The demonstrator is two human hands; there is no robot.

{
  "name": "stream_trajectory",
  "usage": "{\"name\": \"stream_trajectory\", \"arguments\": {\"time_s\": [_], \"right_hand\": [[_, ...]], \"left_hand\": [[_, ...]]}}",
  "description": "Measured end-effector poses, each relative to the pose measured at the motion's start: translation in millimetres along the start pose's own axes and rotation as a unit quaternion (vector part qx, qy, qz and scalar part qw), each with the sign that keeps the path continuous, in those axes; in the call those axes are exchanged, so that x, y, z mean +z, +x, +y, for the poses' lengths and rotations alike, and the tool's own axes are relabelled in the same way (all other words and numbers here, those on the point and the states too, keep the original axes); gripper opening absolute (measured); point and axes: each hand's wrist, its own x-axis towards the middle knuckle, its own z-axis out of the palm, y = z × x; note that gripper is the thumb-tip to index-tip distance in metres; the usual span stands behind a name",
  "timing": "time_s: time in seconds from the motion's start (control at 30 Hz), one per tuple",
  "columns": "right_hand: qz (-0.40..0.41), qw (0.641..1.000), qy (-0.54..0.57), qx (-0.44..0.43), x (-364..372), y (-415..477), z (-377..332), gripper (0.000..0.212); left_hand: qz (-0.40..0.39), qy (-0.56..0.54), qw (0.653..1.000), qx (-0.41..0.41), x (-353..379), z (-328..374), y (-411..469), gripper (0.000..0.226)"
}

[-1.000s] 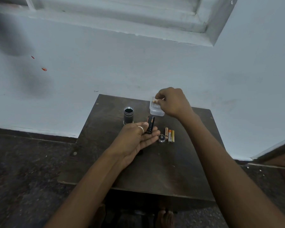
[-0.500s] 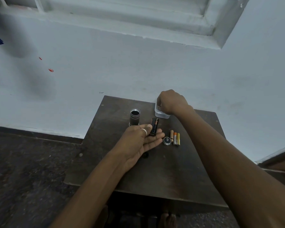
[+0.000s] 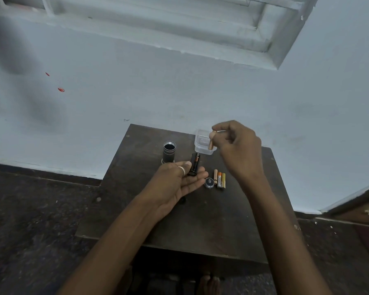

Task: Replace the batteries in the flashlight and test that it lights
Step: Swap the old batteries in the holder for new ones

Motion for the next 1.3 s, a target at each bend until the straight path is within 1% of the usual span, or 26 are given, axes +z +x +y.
{"name": "stream_trajectory", "arguments": {"time_s": [0.07, 0.13, 0.3, 0.43, 0.6, 0.73, 0.9, 1.0, 1.1, 1.2, 1.3], "right_hand": [[0.01, 0.998, 0.056, 0.022, 0.6, -18.8, -1.8, 0.005], [0.027, 0.996, 0.077, 0.024, 4.2, -31.9, 0.5, 0.006], [0.038, 0.998, 0.026, -0.049, 14.9, -47.4, 7.3, 0.008], [0.027, 0.994, -0.019, -0.104, 16.5, -48.5, 9.3, 0.008], [-0.003, 0.993, -0.023, -0.12, 14.9, -51.9, 9.5, 0.008], [-0.028, 0.991, -0.018, -0.126, 13.0, -52.7, 9.4, 0.01], [-0.054, 0.992, -0.03, -0.106, 8.9, -51.4, 16.8, 0.024], [-0.071, 0.992, -0.053, -0.084, 7.4, -48.0, 18.8, 0.046], [-0.106, 0.993, -0.041, -0.039, 4.3, -44.5, 19.4, 0.063], [-0.142, 0.99, -0.021, -0.014, 3.1, -43.5, 19.9, 0.068], [-0.144, 0.989, -0.026, -0.016, 2.9, -43.4, 20.1, 0.068]], "left_hand": [[0.0, 0.002, 1.0, 0.005, 1.0, -1.5, 0.8, 0.024], [-0.001, 0.006, 1.0, 0.006, 2.5, -2.8, 0.5, 0.026], [-0.021, 0.02, 0.999, 0.013, 1.7, -3.8, 1.2, 0.032], [-0.033, 0.03, 0.999, 0.019, 0.4, -2.5, 1.8, 0.033], [-0.046, 0.041, 0.998, 0.023, 0.8, -3.1, 0.8, 0.033], [-0.029, 0.048, 0.998, 0.027, 0.0, -2.1, 2.0, 0.029], [-0.023, 0.042, 0.999, 0.017, 2.6, -1.8, 0.9, 0.03], [-0.021, 0.039, 0.999, 0.008, 4.3, -1.3, -1.7, 0.028], [-0.035, 0.044, 0.998, 0.001, 3.1, -1.6, -2.2, 0.028], [-0.035, 0.058, 0.998, 0.0, 3.4, -1.8, -1.5, 0.028], [-0.042, 0.071, 0.997, 0.005, 5.2, -1.0, -2.0, 0.022]]}}
